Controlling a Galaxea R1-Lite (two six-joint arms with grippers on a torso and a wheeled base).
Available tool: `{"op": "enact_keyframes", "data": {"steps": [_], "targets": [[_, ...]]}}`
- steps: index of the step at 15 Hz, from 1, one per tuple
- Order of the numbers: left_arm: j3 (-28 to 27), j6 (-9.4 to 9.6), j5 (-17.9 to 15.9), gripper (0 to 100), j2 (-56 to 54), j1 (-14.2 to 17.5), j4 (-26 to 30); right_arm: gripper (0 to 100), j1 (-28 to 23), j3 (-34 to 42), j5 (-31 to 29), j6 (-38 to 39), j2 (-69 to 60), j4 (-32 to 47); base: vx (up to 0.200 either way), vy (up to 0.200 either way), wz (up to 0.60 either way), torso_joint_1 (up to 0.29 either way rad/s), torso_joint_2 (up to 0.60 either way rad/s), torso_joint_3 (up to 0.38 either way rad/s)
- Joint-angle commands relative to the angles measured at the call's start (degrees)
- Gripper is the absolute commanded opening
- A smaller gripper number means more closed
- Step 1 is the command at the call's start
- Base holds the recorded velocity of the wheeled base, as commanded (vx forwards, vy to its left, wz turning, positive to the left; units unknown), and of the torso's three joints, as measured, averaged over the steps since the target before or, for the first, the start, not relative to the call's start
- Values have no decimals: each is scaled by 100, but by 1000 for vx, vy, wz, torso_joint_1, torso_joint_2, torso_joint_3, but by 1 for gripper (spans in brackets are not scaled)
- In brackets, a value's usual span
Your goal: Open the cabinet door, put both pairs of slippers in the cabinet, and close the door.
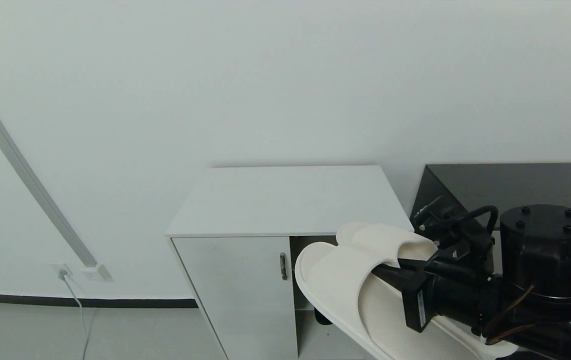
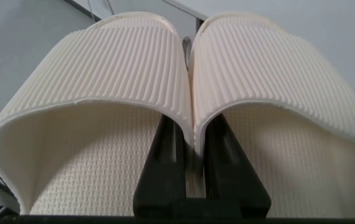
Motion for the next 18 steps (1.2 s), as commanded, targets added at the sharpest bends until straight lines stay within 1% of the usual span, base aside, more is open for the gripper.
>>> {"op": "enact_keyframes", "data": {"steps": [1, 5, 6, 14, 18], "targets": [[0, 0, -1, 0, 4, 0, -1, 0, -11, 15, 10, -1, 27, -5, 0, 0, 0, 0, 0, 0], [0, 0, -1, 0, 4, 0, -1, 0, -3, 33, 18, -1, 36, -5, 0, 0, 0, 0, 0, 0], [0, 0, 7, 0, 4, 0, -1, 0, -11, 33, 18, -1, 36, -5, 0, 0, 0, -115, 276, 149], [0, 0, 7, 0, 4, 0, -1, 0, -11, 76, 18, -1, 115, -5, 0, 0, 0, -157, 364, 203], [0, -9, 7, 0, 4, 0, -1, 0, -3, 120, 18, -1, 176, -85, 0, 0, 0, -214, 504, 290]]}}
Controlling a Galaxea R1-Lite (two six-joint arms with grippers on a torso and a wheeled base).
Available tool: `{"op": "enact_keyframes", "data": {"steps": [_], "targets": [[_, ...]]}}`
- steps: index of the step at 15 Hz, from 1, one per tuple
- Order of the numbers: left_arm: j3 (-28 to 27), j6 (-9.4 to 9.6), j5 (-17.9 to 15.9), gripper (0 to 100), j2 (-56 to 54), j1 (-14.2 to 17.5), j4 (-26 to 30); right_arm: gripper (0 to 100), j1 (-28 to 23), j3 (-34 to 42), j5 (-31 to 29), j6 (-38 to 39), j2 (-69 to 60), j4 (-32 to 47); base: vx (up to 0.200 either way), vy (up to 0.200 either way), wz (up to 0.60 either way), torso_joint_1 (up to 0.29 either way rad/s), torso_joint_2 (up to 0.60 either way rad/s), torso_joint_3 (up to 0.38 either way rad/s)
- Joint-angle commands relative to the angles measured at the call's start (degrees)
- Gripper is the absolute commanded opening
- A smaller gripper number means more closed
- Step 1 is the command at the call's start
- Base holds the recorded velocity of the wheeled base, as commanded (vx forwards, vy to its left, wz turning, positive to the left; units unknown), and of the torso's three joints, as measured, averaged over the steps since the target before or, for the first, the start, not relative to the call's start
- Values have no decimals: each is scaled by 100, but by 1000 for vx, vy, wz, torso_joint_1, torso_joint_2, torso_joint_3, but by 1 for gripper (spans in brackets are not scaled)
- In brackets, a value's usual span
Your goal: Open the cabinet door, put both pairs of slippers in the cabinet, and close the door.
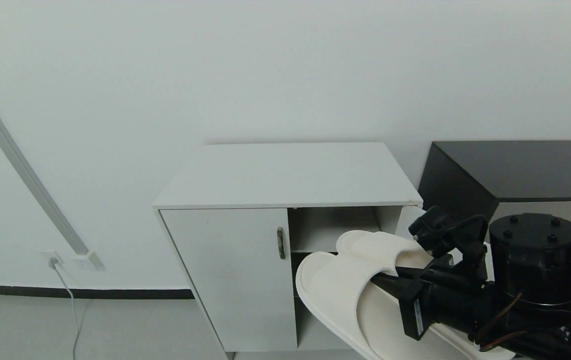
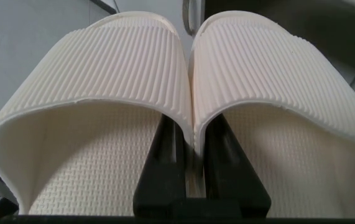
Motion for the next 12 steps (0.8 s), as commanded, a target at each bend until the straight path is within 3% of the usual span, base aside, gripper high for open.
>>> {"op": "enact_keyframes", "data": {"steps": [1, 12], "targets": [[0, -9, 0, 0, 4, 0, -2, 0, 6, 54, -24, -1, 21, -112, 0, 0, 0, -227, 559, 320], [0, -9, 0, 0, 4, 0, -2, 0, -29, 326, -24, -115, 205, -569, 0, 0, 0, -196, 522, 322]]}}
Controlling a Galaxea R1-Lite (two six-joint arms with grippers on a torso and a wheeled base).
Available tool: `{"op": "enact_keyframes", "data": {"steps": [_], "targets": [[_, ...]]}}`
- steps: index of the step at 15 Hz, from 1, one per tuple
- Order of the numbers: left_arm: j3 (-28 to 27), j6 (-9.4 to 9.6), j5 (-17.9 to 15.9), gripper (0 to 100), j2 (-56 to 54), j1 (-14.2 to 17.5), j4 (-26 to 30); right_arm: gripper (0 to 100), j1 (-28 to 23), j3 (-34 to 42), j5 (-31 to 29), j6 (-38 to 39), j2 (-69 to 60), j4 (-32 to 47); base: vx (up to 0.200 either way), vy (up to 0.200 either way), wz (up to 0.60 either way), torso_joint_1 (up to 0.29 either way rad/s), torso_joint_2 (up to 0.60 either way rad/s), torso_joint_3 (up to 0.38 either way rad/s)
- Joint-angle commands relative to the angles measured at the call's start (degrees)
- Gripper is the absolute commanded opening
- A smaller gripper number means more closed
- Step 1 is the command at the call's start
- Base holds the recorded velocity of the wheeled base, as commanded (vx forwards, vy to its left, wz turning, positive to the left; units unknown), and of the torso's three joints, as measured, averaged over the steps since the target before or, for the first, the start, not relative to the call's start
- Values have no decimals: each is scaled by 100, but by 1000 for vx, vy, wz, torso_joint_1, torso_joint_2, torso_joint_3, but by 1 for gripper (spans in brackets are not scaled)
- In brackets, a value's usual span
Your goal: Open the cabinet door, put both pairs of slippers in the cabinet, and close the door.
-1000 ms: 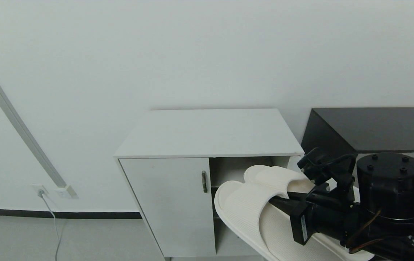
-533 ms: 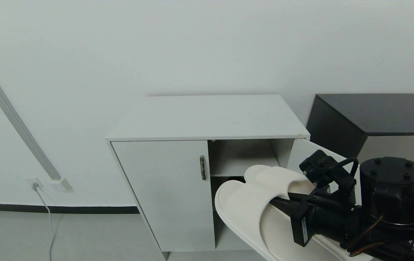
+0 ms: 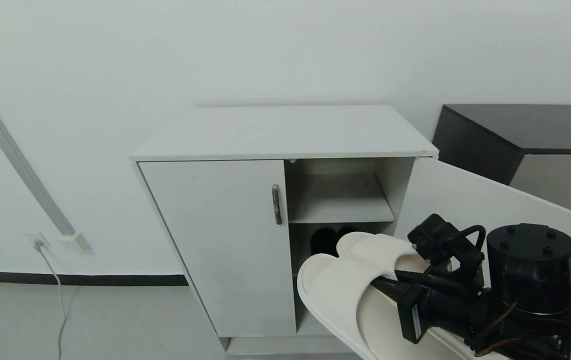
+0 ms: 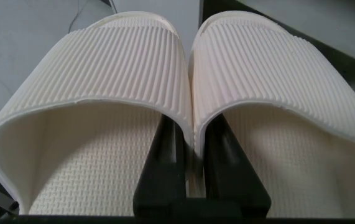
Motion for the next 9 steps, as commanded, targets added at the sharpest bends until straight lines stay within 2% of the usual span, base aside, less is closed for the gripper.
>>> {"op": "enact_keyframes", "data": {"steps": [1, 9], "targets": [[0, 1, 0, 0, 4, 0, 1, 0, 0, 27, 1, 4, 6, -2, 0, 0, 0, -149, 481, 320], [0, 10, 0, 0, 4, 0, 1, 0, -9, 62, -8, -5, -117, -231, 0, 0, 0, -119, 465, 346]]}}
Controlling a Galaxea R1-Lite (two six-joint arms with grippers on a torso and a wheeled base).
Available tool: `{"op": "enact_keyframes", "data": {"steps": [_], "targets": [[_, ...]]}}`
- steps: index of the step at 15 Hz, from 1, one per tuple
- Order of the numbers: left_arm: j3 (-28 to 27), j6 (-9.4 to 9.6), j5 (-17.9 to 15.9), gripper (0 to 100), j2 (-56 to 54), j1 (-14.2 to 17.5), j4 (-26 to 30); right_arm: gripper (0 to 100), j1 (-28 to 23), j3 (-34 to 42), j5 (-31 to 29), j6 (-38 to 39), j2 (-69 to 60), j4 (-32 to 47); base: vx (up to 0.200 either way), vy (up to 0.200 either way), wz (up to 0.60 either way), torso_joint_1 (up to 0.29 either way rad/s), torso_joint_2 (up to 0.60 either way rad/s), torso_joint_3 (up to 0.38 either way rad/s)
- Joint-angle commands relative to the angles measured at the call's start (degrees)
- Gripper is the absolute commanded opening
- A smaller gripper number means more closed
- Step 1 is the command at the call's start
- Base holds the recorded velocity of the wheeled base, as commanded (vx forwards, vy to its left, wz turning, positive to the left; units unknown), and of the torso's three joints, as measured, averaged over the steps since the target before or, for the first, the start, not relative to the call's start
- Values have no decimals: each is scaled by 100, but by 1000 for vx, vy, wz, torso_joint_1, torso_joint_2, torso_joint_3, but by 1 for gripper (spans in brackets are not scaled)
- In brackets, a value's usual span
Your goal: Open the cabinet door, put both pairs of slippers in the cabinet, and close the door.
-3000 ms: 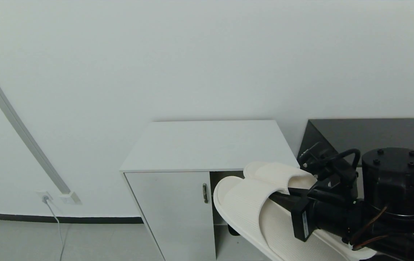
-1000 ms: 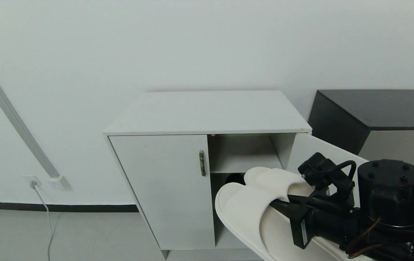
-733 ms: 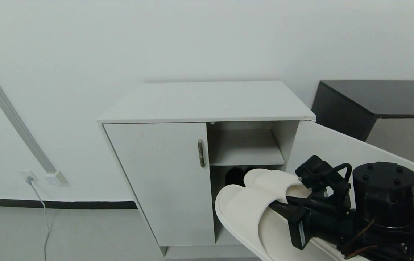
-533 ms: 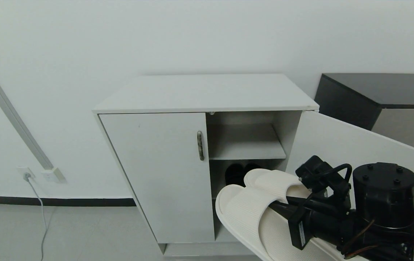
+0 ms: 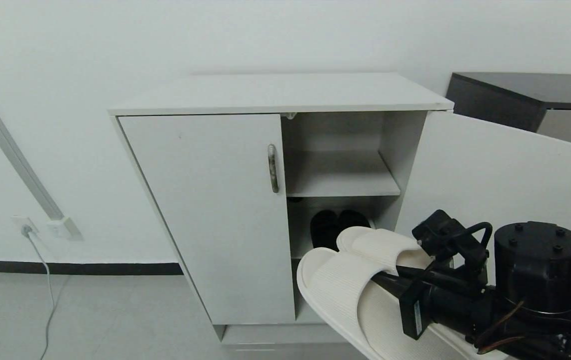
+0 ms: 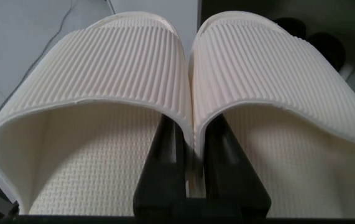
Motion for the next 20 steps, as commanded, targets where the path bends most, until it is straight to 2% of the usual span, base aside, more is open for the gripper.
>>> {"op": "enact_keyframes", "data": {"steps": [1, 7, 20], "targets": [[0, 2, 0, 0, 4, 0, 1, 0, -9, 22, 0, -3, -58, -9, 0, 0, 0, -66, 442, 373], [0, 2, 0, 0, 4, 0, 1, 0, -35, 75, 18, 5, 179, -18, 0, 0, 0, -19, 373, 351], [0, -7, 0, 0, 4, 0, 1, 0, -35, 277, 53, -170, 338, -431, 0, 0, 0, 1, 13, 11]]}}
